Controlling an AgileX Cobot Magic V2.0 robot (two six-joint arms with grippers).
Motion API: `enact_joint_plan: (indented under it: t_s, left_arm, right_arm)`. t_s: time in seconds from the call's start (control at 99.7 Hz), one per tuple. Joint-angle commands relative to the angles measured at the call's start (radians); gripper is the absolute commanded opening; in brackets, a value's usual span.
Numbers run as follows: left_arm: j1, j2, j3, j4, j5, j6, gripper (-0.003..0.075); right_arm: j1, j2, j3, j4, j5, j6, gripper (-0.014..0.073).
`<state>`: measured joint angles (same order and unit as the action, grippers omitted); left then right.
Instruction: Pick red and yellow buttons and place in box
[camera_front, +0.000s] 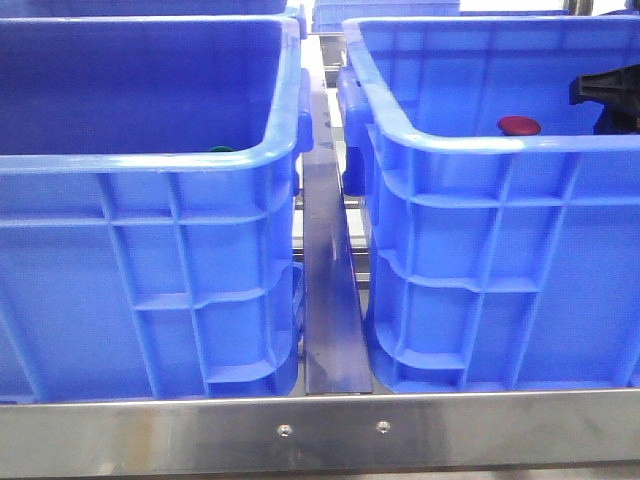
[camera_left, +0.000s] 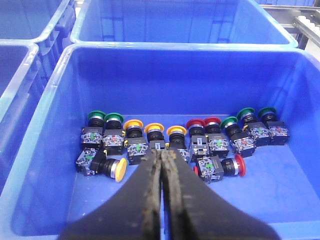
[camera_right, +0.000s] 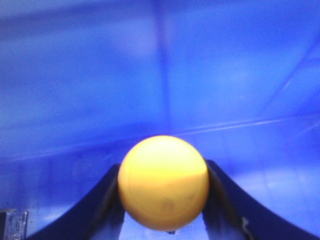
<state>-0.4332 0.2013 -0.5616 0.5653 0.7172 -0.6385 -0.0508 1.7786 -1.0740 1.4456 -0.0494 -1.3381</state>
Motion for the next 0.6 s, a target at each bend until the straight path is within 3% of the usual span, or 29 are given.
enact_joint_plan:
  t_s: [0.0,0.11,0.201,0.592]
  left_arm:
    - [0.003,0.01,-0.024,0.027,-0.061,-0.008,-0.0019]
    - [0.003,0.01,-0.024,0.027,-0.061,-0.008,-0.0019]
    - [0.003,0.01,-0.024,0.027,-0.061,-0.008,-0.0019]
    - [0.003,0.01,-0.024,0.027,-0.061,-0.008,-0.0019]
  right_arm:
    - [-0.007,-0.039,-0.005,-0.007,0.003,-0.009,0.0366]
    - [-0.007,-0.052,-0.003,-0.006,0.009,-0.009,0.0536]
    - [-0.007,-0.074,-0.001,-0.005,0.017,-0.009,0.0611]
    - [-0.007,-0.364,0.133,0.027,0.032,-0.009,0.0612]
